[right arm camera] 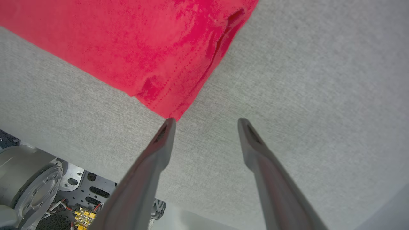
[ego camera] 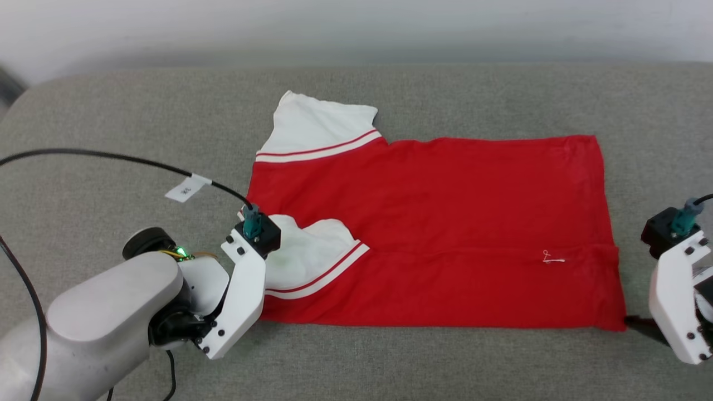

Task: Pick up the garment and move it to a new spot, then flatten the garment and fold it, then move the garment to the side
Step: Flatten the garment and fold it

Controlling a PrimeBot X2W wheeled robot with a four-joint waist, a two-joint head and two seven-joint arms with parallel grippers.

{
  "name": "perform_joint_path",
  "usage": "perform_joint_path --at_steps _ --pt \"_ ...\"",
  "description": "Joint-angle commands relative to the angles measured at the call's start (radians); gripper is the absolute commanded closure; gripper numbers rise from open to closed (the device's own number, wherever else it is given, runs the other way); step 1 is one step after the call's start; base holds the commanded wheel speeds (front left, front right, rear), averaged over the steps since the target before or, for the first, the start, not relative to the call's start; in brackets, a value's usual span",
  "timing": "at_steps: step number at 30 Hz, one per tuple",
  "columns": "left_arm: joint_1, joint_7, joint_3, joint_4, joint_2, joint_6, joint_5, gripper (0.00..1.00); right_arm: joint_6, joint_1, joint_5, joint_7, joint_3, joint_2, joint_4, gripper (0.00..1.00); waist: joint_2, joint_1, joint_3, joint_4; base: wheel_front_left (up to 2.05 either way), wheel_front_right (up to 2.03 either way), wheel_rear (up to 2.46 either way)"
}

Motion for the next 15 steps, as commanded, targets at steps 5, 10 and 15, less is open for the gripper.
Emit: perform_joint_path --at_steps 5,10,15 --pt "-0.034 -0.014 0.001 0.000 0.002 0.000 0.007 1.00 -0.001 -0.004 -0.003 -0.029 0.048 0.063 0.067 0.00 -0.0001 0.0000 0.055 0.020 0.00 0.00 0.00" --pt "-0.032 -0.027 -0.001 0.006 -0.003 0.000 0.010 1.00 -0.001 0.011 0.015 -0.069 0.123 0.100 0.100 0.00 -0.0001 0.0000 0.069 0.022 0.00 0.00 0.00" --pt "-0.001 -0.038 -0.002 0.022 -0.004 0.000 0.004 1.00 -0.001 -0.027 0.040 -0.119 0.149 0.075 0.092 1.00 -0.0001 0.0000 0.042 0.009 0.00 0.00 0.00"
